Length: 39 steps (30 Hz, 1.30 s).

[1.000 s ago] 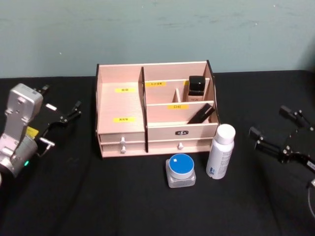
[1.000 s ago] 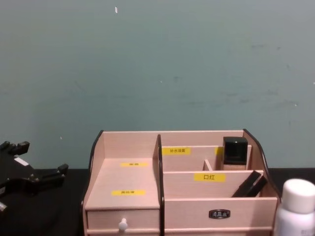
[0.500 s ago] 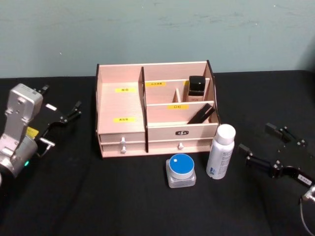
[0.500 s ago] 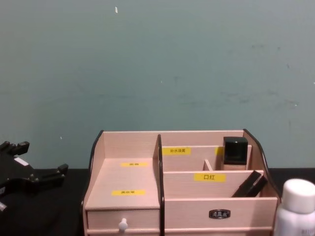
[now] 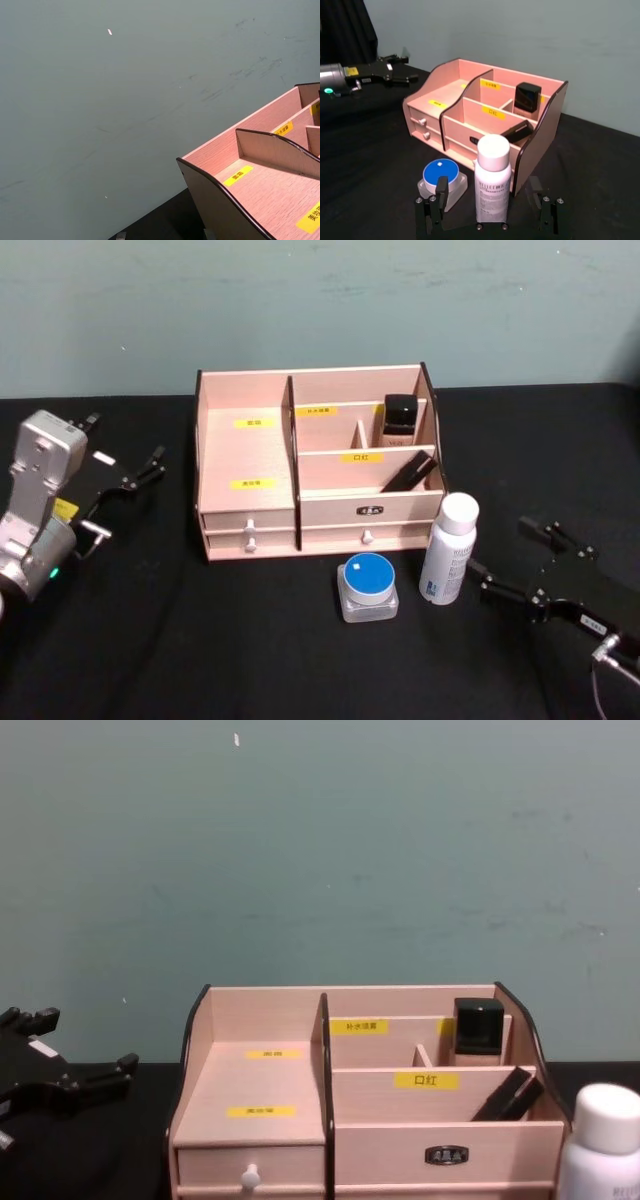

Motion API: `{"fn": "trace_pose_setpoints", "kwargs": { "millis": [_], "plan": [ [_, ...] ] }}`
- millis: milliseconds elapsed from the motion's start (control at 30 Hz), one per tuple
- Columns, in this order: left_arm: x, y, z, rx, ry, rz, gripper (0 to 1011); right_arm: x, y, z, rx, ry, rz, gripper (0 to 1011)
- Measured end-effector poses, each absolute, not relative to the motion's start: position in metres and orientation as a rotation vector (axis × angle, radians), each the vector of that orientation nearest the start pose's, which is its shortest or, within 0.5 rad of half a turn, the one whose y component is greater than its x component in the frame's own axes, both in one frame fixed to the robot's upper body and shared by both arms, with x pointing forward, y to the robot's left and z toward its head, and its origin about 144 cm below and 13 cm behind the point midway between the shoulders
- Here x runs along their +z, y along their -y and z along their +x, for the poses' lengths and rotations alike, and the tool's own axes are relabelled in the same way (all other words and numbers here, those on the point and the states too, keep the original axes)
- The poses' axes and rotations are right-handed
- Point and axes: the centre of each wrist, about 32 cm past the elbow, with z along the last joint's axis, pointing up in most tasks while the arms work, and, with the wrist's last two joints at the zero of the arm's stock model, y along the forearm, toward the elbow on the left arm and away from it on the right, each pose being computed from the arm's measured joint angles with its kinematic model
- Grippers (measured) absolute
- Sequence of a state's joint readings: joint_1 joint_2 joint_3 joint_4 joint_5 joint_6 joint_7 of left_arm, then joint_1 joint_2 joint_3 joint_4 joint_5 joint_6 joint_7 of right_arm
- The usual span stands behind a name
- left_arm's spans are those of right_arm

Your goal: Pick up the facial cleanser and watermelon frost from the table and place them into the tiered storage box.

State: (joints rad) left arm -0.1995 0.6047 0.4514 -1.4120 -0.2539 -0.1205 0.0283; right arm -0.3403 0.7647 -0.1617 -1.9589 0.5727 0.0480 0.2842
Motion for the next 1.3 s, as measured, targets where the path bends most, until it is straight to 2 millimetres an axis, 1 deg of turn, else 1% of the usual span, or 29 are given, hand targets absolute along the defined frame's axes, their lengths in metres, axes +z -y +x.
{"fn": "trace_pose_setpoints", "kwargs": {
  "millis": [700, 1300],
  "plan": [
    [1.14, -0.31, 0.489, 1.248, 0.285, 0.304, 1001, 1.153, 0.312, 0.381, -0.868, -0.169, -0.22, 1002],
    [1.14, -0.31, 0.489, 1.248, 0.285, 0.305, 1001, 1.146, 0.302, 0.403, -0.852, -0.156, -0.228, 1002]
  ]
}}
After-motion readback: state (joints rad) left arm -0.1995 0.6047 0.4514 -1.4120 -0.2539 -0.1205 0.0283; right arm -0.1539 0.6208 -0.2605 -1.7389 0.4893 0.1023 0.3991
